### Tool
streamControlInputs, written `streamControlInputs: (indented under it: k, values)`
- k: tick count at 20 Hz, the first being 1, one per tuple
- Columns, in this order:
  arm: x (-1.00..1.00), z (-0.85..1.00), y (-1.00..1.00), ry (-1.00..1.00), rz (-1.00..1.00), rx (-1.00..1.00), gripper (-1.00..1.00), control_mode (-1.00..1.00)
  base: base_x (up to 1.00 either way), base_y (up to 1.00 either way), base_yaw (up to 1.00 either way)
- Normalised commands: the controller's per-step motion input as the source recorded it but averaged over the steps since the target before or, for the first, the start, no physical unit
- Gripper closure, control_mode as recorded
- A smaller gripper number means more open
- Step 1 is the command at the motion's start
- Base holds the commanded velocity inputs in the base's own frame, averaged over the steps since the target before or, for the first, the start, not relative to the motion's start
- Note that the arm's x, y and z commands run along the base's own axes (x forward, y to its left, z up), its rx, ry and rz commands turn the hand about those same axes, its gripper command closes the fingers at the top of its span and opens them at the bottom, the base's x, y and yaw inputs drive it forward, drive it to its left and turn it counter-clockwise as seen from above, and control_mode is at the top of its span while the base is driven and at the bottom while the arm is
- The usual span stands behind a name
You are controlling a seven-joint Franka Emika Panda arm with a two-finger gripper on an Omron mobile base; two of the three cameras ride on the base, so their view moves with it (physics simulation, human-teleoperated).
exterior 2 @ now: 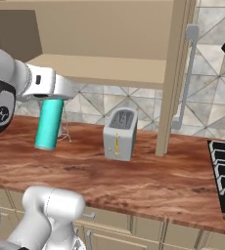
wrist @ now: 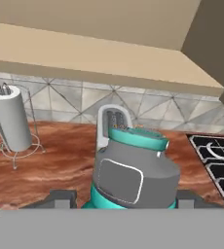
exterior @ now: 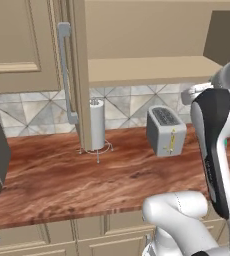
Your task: Sort all alcoholic drinks to one cabinet, and non-alcoholic drinks to the other.
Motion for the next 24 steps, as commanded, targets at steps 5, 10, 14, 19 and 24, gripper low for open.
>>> streamControlInputs:
  k: [5, 10, 14, 19, 24]
  values:
    - [0.17, 0.58, -0.02, -0.49, 0.00, 0.02, 1.00, -1.00, 0.00, 0.00, 0.00]
    - [0.45, 0.47, 0.00, -0.46, 0.00, 0.00, 1.00, -1.00, 0.00, 0.00, 0.00]
    - [0.53, 0.37, 0.00, -0.36, 0.00, 0.00, 1.00, -1.00, 0.00, 0.00, 0.00]
    - [0.43, 0.40, -0.03, -0.29, 0.00, 0.00, 1.00, -1.00, 0.00, 0.00, 0.00]
    - [0.43, 0.27, -0.17, -0.11, 0.00, -0.04, 1.00, -1.00, 0.00, 0.00, 0.00]
